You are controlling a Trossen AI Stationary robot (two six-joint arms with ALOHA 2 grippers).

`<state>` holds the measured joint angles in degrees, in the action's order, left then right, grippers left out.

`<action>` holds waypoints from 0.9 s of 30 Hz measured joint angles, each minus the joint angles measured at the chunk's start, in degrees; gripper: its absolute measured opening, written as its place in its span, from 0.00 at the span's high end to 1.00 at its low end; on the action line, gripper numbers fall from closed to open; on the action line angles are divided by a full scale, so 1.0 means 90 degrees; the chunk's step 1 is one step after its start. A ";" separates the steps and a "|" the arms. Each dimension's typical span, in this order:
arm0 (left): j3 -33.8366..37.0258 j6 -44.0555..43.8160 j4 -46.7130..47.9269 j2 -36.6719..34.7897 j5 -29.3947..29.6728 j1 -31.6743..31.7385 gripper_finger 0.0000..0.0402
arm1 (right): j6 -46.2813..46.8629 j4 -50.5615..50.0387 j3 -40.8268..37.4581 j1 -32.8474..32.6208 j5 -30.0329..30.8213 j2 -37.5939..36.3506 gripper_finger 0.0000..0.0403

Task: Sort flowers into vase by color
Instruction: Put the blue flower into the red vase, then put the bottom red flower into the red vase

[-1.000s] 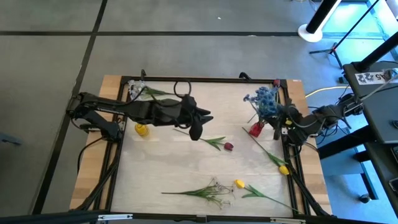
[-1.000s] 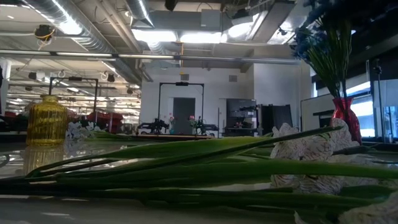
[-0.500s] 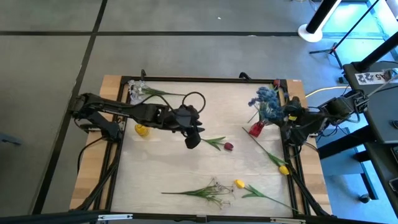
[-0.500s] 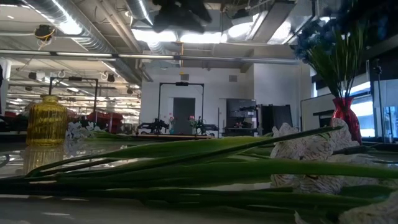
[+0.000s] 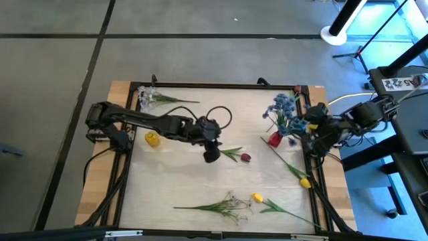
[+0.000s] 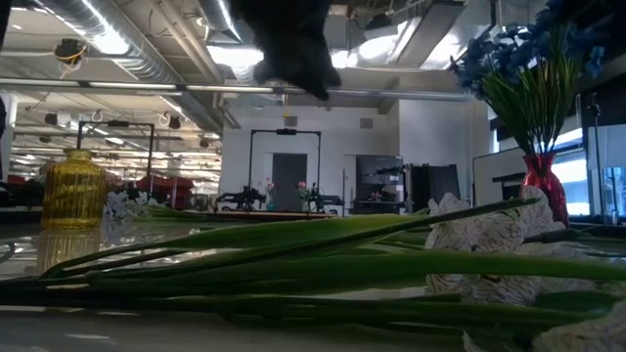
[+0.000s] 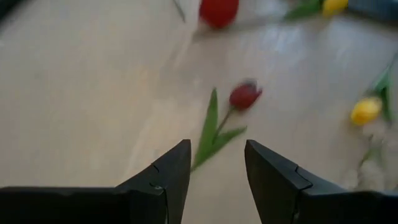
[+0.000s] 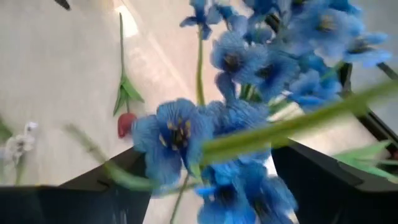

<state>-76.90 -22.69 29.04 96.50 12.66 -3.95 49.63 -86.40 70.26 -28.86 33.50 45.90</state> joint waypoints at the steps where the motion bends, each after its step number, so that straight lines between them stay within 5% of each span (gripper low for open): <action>1: 0.0002 0.0057 0.0016 0.0125 -0.0131 0.0010 0.63 | -0.0015 -0.0214 0.0173 0.0000 -0.0156 0.0064 0.24; 16: 0.0002 0.1653 -0.0265 0.1615 -0.0768 0.0500 0.63 | 0.0099 -0.0404 0.1332 0.0000 -0.0895 0.0101 0.24; 21: 0.0002 0.2305 -0.0551 0.2114 -0.1595 0.0567 0.65 | 0.0471 -0.0405 0.2044 0.0000 -0.0269 0.0239 0.24; 27: -0.0026 0.2561 -0.0778 0.2601 -0.1441 0.0515 0.68 | 0.0274 -0.0366 0.2870 0.0000 0.0238 0.0458 0.24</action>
<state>-77.13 0.36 22.03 119.91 -0.31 0.69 52.10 -89.70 96.09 -28.86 35.65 50.02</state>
